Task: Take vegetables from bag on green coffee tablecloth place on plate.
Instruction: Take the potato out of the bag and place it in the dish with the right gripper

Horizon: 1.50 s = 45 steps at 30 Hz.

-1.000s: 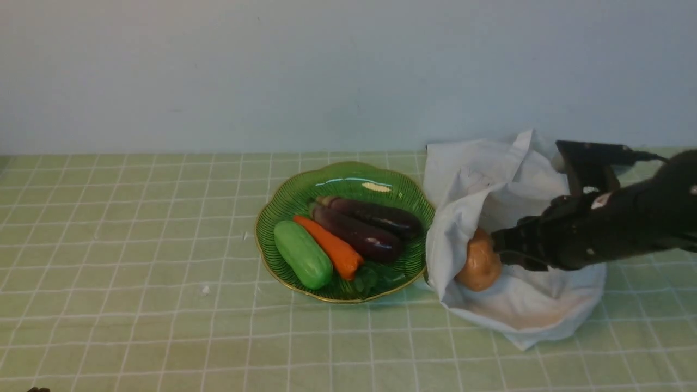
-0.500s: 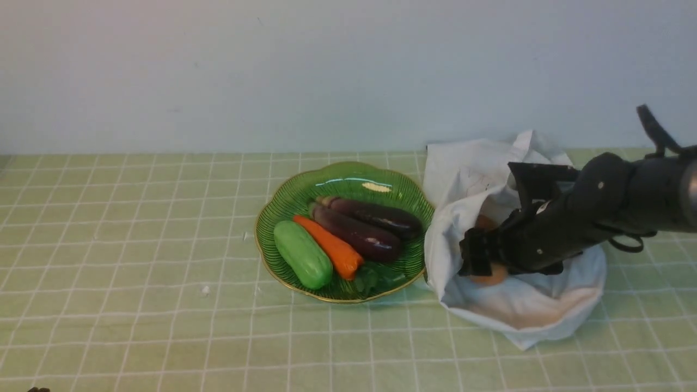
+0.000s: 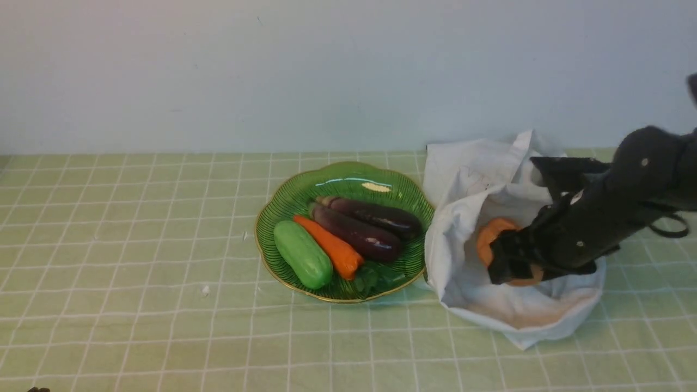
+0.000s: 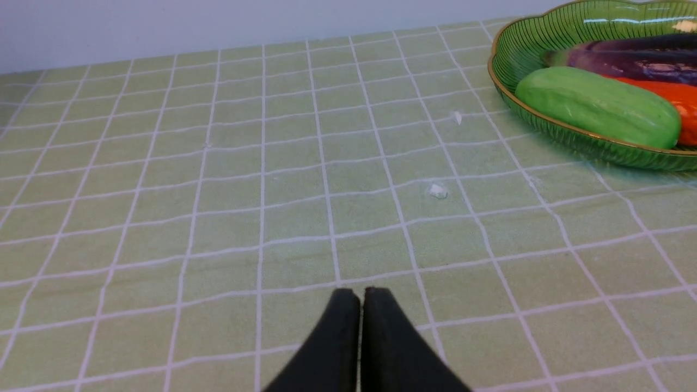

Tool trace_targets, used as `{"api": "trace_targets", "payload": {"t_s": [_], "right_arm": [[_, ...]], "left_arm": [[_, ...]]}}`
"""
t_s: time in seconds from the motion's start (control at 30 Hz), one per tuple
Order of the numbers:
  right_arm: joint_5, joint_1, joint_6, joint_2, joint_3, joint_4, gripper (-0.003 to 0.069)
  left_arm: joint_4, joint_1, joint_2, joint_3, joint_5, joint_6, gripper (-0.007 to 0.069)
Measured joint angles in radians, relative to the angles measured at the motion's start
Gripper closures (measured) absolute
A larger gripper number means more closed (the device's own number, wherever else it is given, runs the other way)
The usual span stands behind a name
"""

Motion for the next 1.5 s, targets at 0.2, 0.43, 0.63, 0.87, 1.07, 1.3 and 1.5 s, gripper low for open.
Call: {"api": "trace_targets", "payload": {"t_s": [0.2, 0.43, 0.63, 0.87, 1.07, 1.3, 1.5], "right_arm": [[0.093, 0.019, 0.082, -0.219, 0.000, -0.030, 0.0165], [-0.086, 0.216, -0.018, -0.196, -0.031, 0.094, 0.0165], [-0.113, 0.326, -0.041, 0.022, -0.219, 0.078, 0.0165], [-0.092, 0.338, -0.041, 0.241, -0.418, 0.015, 0.0155], [-0.043, 0.338, 0.010, 0.292, -0.496, -0.051, -0.0003], [0.200, 0.338, 0.055, 0.265, -0.658, -0.181, -0.0025], [0.422, 0.338, 0.060, 0.177, -0.850, -0.296, 0.0123]], "left_arm": [[0.000, 0.000, 0.000, 0.000, 0.000, 0.000, 0.0633], [0.000, 0.000, 0.000, 0.000, 0.000, 0.000, 0.0633], [0.000, 0.000, 0.000, 0.000, 0.000, 0.000, 0.0633], [0.000, 0.000, 0.000, 0.000, 0.000, 0.000, 0.0633], [0.000, 0.000, 0.000, 0.000, 0.000, 0.000, 0.0633], [0.000, 0.000, 0.000, 0.000, 0.000, 0.000, 0.0633], [0.000, 0.000, 0.000, 0.000, 0.000, 0.000, 0.0633]]}}
